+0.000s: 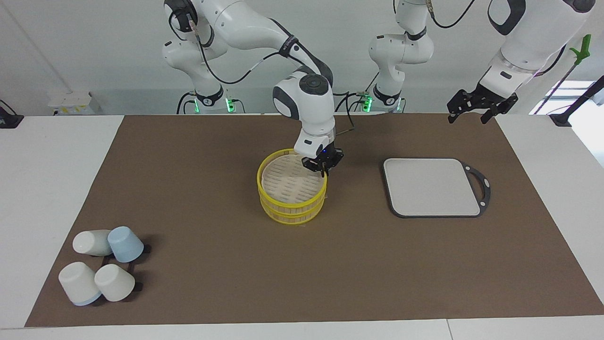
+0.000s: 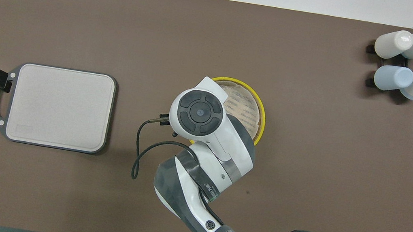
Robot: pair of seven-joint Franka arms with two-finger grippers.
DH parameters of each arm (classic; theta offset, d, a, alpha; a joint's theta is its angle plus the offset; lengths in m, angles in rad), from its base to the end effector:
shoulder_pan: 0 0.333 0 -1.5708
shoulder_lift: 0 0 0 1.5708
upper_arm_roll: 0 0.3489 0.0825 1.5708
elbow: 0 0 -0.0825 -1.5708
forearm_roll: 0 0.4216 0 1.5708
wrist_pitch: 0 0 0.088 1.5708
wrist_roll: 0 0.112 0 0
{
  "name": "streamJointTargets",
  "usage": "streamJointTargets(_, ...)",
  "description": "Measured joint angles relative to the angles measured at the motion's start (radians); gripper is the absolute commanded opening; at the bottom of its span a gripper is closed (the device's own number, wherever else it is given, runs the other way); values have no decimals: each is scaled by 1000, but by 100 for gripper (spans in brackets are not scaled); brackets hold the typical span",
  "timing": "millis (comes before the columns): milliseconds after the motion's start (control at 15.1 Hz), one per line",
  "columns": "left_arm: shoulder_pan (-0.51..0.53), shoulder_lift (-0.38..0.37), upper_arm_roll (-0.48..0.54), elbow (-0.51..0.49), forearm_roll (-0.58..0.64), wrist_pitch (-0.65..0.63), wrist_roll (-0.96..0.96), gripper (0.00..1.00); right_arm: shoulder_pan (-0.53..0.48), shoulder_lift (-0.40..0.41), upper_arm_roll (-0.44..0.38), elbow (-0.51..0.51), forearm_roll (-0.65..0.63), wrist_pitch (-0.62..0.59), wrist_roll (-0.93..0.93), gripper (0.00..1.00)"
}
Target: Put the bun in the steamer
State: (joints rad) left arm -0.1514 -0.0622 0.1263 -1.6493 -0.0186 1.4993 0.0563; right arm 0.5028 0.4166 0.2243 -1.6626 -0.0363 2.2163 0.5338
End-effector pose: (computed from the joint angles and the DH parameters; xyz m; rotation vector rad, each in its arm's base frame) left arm 0.5614 -0.0140 0.6424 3.1082 -0.1283 -0.1368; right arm 0.5565 0.4679 0.3930 -2.9917 -0.2817 -0.1281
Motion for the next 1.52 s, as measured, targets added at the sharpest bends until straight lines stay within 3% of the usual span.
streamJointTargets(66, 0, 0, 0, 3, -1, 0, 0, 100, 0, 1, 0, -3, 0, 1, 0, 83)
streamJointTargets(133, 0, 0, 0, 6, -2, 0, 0, 100, 0, 2, 0, -10, 0, 1, 0, 100)
streamJointTargets(464, 0, 0, 0, 7, -3, 1, 0, 100, -3, -1, -5, -5, 0, -54, 0, 100)
streamJointTargets(663, 0, 0, 0, 7, -3, 1, 0, 100, -42, -30, -17, 56, -4, -158, 0, 100)
streamJointTargets(795, 0, 0, 0, 7, -3, 1, 1, 100, -104, -85, -20, 86, -6, -254, -3, 100)
streamJointTargets(1127, 0, 0, -1, 7, -4, 2, 1, 100, -263, -263, -22, 92, -9, -621, -105, 100)
streamJointTargets(1524, -1, 0, -2, 7, -4, 2, 2, 100, -484, -429, -23, 43, -8, -730, -390, 100)
